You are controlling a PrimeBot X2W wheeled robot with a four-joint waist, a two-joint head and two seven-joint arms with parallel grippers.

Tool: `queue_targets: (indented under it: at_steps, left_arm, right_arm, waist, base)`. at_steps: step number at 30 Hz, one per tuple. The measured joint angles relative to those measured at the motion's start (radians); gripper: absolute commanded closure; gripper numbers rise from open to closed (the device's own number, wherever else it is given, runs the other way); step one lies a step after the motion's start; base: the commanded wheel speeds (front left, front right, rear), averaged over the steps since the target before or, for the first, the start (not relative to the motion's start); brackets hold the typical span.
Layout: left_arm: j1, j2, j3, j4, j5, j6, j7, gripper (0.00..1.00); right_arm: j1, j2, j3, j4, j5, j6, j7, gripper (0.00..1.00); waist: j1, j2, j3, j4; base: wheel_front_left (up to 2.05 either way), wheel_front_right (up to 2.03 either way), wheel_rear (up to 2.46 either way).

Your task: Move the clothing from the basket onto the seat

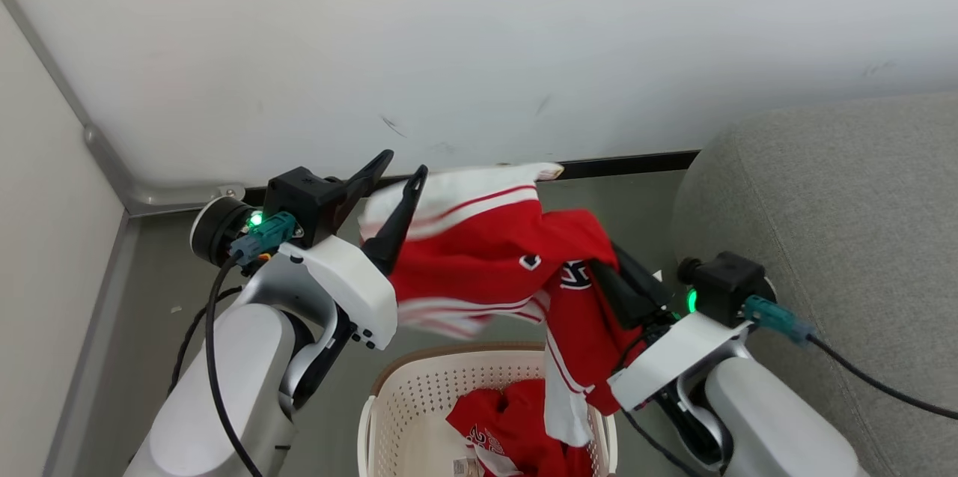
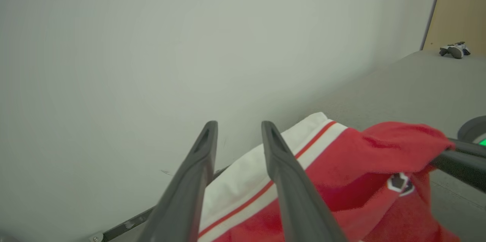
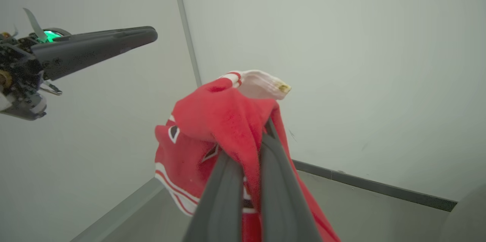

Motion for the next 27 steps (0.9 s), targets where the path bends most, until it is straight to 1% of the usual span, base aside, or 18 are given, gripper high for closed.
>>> queue_targets:
  at_steps: [1,2,8,13,18,27]
  left_arm:
    - [0.006,-0.003,0.0,0.001,-0.002,0.0,-0.01,0.16]
    - [0.012,-0.007,0.0,0.001,-0.004,0.0,-0.018,0.0]
    - [0.028,-0.022,-0.001,-0.001,-0.007,0.0,-0.076,0.0]
    - [0.028,-0.026,-0.013,-0.017,-0.006,-0.002,-0.117,0.0]
    - [0.03,-0.031,-0.036,-0.025,-0.005,-0.013,-0.149,0.0]
    - [0.058,-0.036,-0.086,-0.027,-0.005,-0.025,-0.174,0.0]
  right_arm:
    - [0.0,-0.005,-0.012,-0.012,0.011,0.0,0.0,1.0]
    - [0.0,-0.012,-0.024,-0.024,0.016,0.0,0.0,1.0]
    - [-0.001,-0.08,-0.102,-0.08,0.025,0.0,0.0,1.0]
    - [-0.001,-0.113,-0.143,-0.127,0.034,0.0,0.0,1.0]
    - [0.0,-0.144,-0.156,-0.17,0.04,0.0,0.002,1.0]
    - [0.023,-0.203,-0.187,-0.249,0.048,0.0,0.06,1.0]
  waist:
    - [0.0,0.0,0.0,-0.002]
    - [0.0,0.0,0.0,-0.005]
    - [0.0,0.0,-0.001,-0.018]
    - [0.0,0.0,-0.001,-0.03]
    - [0.0,0.0,0.001,-0.043]
    - [0.0,0.0,0.005,-0.075]
  base:
    - [0.0,0.0,0.0]
    - [0.0,0.0,0.0]
    - [0.0,0.0,0.0]
    - [0.0,0.0,0.0]
    - [0.0,0.0,0.0]
    - [0.0,0.0,0.0]
